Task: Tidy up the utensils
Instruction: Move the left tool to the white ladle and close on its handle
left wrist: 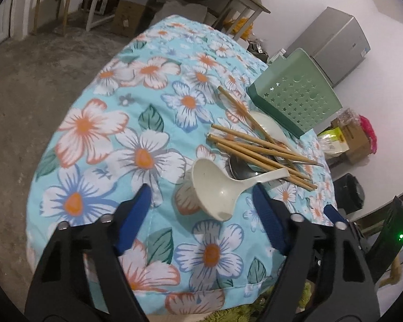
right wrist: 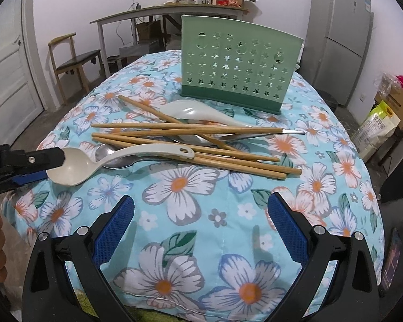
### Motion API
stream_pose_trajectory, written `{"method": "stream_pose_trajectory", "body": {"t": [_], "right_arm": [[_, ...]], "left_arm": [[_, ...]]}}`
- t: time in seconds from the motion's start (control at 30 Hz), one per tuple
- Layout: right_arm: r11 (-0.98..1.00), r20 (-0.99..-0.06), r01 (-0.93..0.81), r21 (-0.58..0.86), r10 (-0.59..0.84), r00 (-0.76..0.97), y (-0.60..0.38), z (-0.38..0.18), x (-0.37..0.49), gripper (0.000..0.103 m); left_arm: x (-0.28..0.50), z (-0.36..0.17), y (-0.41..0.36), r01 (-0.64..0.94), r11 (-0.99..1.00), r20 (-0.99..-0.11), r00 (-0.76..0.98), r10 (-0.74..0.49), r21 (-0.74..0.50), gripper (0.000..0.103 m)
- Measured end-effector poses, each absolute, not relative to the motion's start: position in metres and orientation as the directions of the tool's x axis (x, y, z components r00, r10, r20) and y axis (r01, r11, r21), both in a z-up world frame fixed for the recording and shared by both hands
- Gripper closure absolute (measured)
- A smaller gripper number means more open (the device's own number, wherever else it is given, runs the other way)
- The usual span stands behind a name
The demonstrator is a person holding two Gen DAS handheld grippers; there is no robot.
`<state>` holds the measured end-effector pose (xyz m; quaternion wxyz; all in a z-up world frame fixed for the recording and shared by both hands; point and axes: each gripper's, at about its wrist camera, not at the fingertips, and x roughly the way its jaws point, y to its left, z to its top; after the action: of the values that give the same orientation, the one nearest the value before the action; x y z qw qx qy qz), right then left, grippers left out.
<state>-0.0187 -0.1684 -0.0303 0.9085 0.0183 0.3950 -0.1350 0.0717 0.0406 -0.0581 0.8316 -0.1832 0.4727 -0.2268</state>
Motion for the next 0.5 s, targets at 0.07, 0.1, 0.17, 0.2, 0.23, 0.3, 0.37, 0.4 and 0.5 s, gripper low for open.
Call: {"method": "stream_pose_trajectory", "body": {"t": [0.07, 0.1, 0.17, 0.2, 0.23, 0.3, 0.37, 0.4, 0.5], "right_arm": [[0.964, -0.723, 0.255, -0.074, -0.228, 0.652, -0.167, -0.031, -0.018, 0.006], [0.964, -0.724, 0.254, -0.075, -0.228, 0.651, -0.167, -0.032, -0.018, 0.006], [0.966, -0.727, 0.248, -0.075, -0.224, 0.649, -0.166, -0.033, -0.017, 0.006], [0.967, -0.729, 0.242, -0.074, -0.218, 0.649, -0.165, -0.033, -0.016, 0.006], [0.968, -0.729, 0.241, -0.074, -0.218, 0.649, -0.165, -0.034, -0.016, 0.006], [0.969, -0.728, 0.238, -0.072, -0.214, 0.651, -0.164, -0.034, -0.016, 0.006], [0.971, -0.731, 0.229, -0.065, -0.203, 0.652, -0.163, -0.035, -0.015, 0.006], [0.971, -0.731, 0.229, -0.064, -0.202, 0.652, -0.163, -0.036, -0.016, 0.006], [0.973, -0.734, 0.221, -0.06, -0.193, 0.651, -0.162, -0.036, -0.015, 0.006]], "left_arm": [[0.074, -0.061, 0.043, 0.2, 0.822, -0.698, 0.445, -0.561, -0.534, 0.044], [0.075, -0.062, 0.043, 0.201, 0.816, -0.693, 0.444, -0.569, -0.541, 0.047], [0.077, -0.064, 0.045, 0.201, 0.804, -0.683, 0.437, -0.585, -0.56, 0.052], [0.079, -0.065, 0.046, 0.201, 0.796, -0.677, 0.432, -0.596, -0.572, 0.055], [0.08, -0.066, 0.046, 0.203, 0.788, -0.671, 0.427, -0.606, -0.582, 0.058], [0.083, -0.07, 0.047, 0.204, 0.774, -0.662, 0.417, -0.622, -0.599, 0.062], [0.084, -0.073, 0.047, 0.202, 0.768, -0.657, 0.414, -0.63, -0.608, 0.067], [0.086, -0.074, 0.047, 0.2, 0.766, -0.656, 0.413, -0.632, -0.611, 0.07], [0.087, -0.076, 0.047, 0.196, 0.769, -0.656, 0.42, -0.627, -0.609, 0.078]]}}
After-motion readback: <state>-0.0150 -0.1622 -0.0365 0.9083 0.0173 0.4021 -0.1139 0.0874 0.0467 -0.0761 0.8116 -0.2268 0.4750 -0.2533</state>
